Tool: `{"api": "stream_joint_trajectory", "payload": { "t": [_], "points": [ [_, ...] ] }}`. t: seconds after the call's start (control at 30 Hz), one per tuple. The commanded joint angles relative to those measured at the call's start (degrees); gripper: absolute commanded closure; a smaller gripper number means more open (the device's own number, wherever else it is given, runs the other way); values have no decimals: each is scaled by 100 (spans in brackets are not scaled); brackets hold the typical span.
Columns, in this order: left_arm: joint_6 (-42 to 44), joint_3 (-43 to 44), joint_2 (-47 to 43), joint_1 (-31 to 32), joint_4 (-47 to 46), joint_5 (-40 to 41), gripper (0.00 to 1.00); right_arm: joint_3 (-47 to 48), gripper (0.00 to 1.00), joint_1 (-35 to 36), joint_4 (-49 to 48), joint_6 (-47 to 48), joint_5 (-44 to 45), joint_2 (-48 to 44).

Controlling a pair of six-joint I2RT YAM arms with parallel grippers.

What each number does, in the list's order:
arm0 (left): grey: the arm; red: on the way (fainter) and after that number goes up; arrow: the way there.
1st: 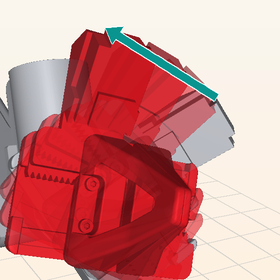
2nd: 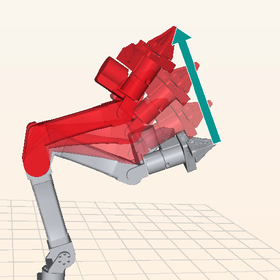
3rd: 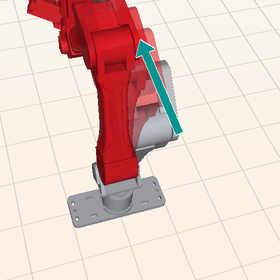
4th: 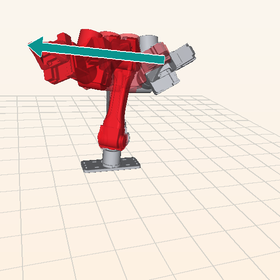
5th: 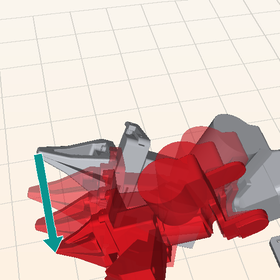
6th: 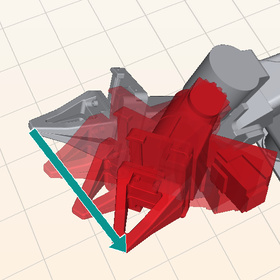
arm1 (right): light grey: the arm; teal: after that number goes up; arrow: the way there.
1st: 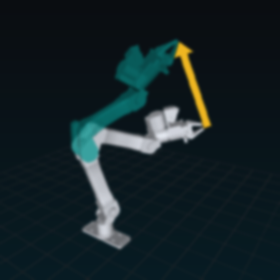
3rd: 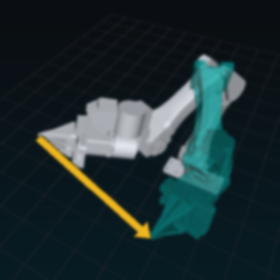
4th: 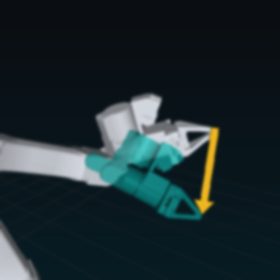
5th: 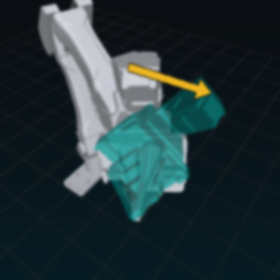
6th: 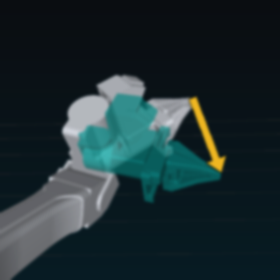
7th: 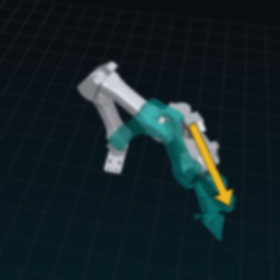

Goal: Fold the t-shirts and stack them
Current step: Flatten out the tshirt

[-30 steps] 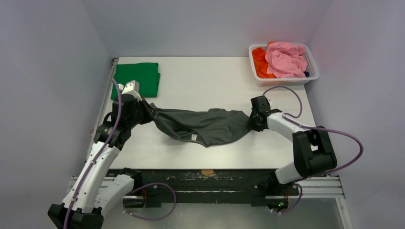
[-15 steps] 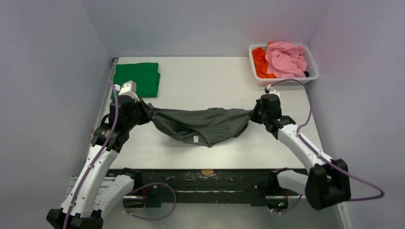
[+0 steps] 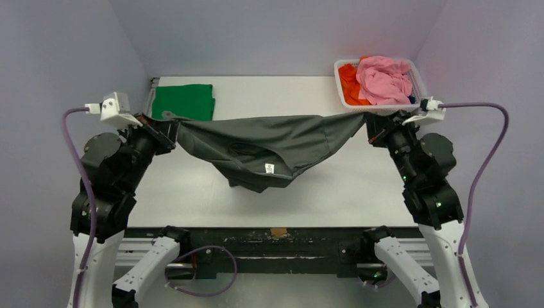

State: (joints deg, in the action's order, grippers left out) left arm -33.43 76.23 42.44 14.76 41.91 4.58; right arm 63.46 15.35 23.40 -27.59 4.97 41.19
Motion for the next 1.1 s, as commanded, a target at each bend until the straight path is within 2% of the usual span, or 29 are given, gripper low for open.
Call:
{"api": "stream_joint_trajectory", "payload": {
  "t": [0.0,0.1,0.23,0.43,0.53,0.6,0.7,0.77,0.93,1.0,1.07],
  "points": [
    [207,717,191,-9,-22,282,100,685,100,3,222,356,65,138],
    [295,1209,726,-15,9,412,100,1056,100,2,113,482,178,609],
    [520,2217,1875,-199,55,342,100,1735,100,-6,-135,697,357,1631],
    [759,4989,4213,-711,634,-757,100,3522,100,-37,-375,999,511,3303],
    [673,6930,5164,-1046,1037,-1442,100,4706,100,-82,-176,1080,543,4002],
    [486,7438,5436,-1282,960,-1996,100,5343,100,-96,-66,1152,560,4201],
    [43,6793,5082,-1647,148,-2764,100,5611,100,-103,-3,1255,599,4118],
    [-61,6348,4793,-1728,-77,-2921,100,5331,100,-104,48,1314,674,3881],
    [24,4606,4085,-1727,60,-3131,100,3610,100,-112,193,1293,886,3028],
    [83,3537,3714,-1728,193,-2978,100,2678,100,-112,334,1151,1033,2644],
    [99,2112,3266,-1723,102,-2789,100,1828,100,-113,651,982,1194,2340]
  ]
}}
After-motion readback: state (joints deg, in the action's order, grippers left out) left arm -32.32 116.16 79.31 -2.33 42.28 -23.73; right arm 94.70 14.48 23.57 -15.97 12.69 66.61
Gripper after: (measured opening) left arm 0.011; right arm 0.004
